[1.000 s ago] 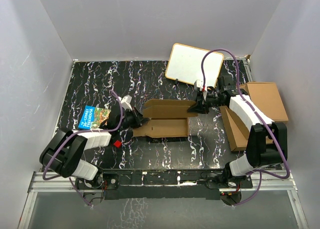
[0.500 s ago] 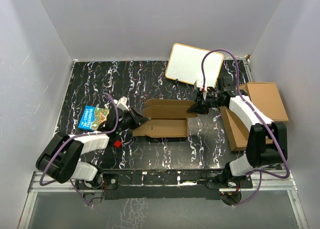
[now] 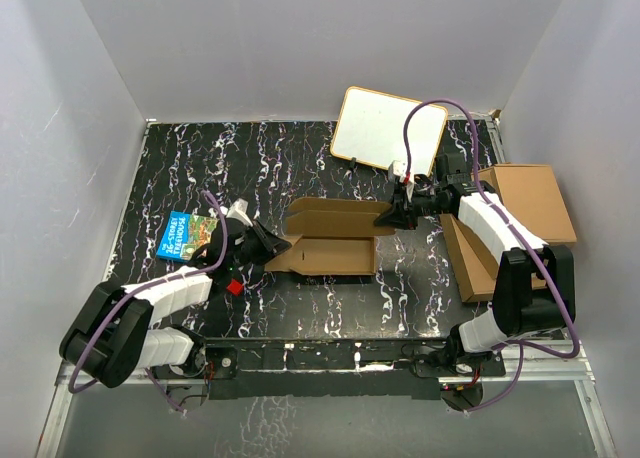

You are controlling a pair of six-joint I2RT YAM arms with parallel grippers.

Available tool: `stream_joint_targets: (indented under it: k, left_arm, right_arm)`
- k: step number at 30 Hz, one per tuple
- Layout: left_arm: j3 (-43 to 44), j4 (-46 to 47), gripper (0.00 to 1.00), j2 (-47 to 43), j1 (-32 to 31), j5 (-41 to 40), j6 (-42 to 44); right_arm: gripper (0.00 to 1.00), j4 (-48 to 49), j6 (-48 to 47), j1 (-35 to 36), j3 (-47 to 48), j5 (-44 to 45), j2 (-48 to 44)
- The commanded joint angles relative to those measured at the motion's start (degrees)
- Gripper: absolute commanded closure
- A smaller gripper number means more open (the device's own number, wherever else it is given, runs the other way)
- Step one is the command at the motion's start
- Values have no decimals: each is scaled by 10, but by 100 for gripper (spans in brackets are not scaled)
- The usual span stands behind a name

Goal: Fold the paper box

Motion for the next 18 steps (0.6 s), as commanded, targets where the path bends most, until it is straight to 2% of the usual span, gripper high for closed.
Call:
stream_joint_targets:
  k: [1,9,18]
  left_arm:
    - [14,-17,90,-8,-2,-3,7]
    - [14,25,90,10,-11,-5,-5]
    - [17,27,90,9,-16,-14,11]
  right_arm:
    - [92,33,-9,-1,1,-42,-20]
    - [92,37,-3,-1,-3,-49,-21]
    - [92,25,-13,1,-8,-54,-15]
